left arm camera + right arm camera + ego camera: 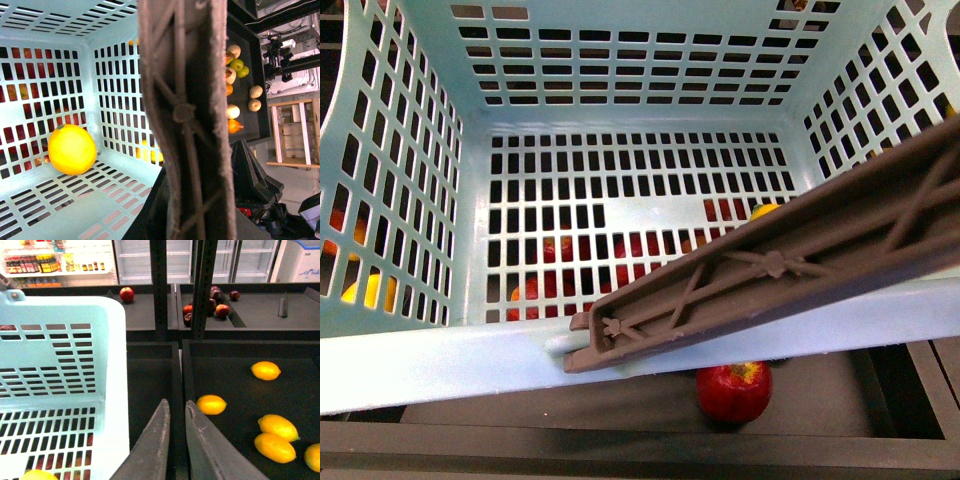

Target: Pick lemon and mango into basket

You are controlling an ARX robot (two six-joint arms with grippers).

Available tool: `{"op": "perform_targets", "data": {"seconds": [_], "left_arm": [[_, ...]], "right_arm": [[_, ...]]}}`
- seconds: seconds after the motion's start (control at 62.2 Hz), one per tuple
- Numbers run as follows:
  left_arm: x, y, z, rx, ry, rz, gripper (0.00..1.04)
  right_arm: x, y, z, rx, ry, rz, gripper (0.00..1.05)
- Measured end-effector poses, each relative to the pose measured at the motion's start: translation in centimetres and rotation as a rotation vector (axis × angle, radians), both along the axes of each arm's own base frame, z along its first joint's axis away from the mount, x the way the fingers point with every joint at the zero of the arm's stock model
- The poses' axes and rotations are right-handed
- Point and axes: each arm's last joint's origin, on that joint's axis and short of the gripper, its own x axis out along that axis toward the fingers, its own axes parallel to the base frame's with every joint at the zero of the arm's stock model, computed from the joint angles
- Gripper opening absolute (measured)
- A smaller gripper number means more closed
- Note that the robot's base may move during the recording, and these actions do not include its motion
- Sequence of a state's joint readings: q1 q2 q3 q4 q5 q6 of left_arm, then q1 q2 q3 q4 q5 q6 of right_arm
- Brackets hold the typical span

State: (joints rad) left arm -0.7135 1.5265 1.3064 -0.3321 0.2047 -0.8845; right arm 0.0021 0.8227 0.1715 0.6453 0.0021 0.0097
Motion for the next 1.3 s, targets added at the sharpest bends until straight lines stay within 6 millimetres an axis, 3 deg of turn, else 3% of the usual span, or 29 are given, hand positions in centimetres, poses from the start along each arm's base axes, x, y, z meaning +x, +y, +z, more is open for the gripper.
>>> {"op": "perform_targets", "data": {"seconds": [0.064,0.386,0.611,0.707,0.932,1.302], "left_arm": [[0.0,0.0,0.0,0.000,0.000,0.000,0.05],[0.0,0.0,0.0,-0.001,0.001,0.000,0.05],[0.0,0.0,0.0,0.000,0.000,0.000,0.05],[0.0,0.0,0.0,0.000,0.000,0.000,0.05],[0.0,0.0,0.0,0.000,0.000,0.000,0.05],[-0.1,-0.2,0.0,0.001,-0.003,-0.011,0.05]], "right_arm": [[-0.5,0.0,-0.3,-0.005,0.000,0.001,0.02],[-2.4,0.0,-1.5,-0.007,0.003,0.000,0.03],[-2.6,0.0,-1.5,-0.007,-0.003,0.000,0.39],[-2.6,0.0,-1.5,-0.007,-0.003,0.001,0.61],[-2.6,0.0,-1.5,-0.006,-0.003,-0.003,0.96],[-2.6,0.0,-1.6,-0.006,-0.005,-0.002,0.96]]}}
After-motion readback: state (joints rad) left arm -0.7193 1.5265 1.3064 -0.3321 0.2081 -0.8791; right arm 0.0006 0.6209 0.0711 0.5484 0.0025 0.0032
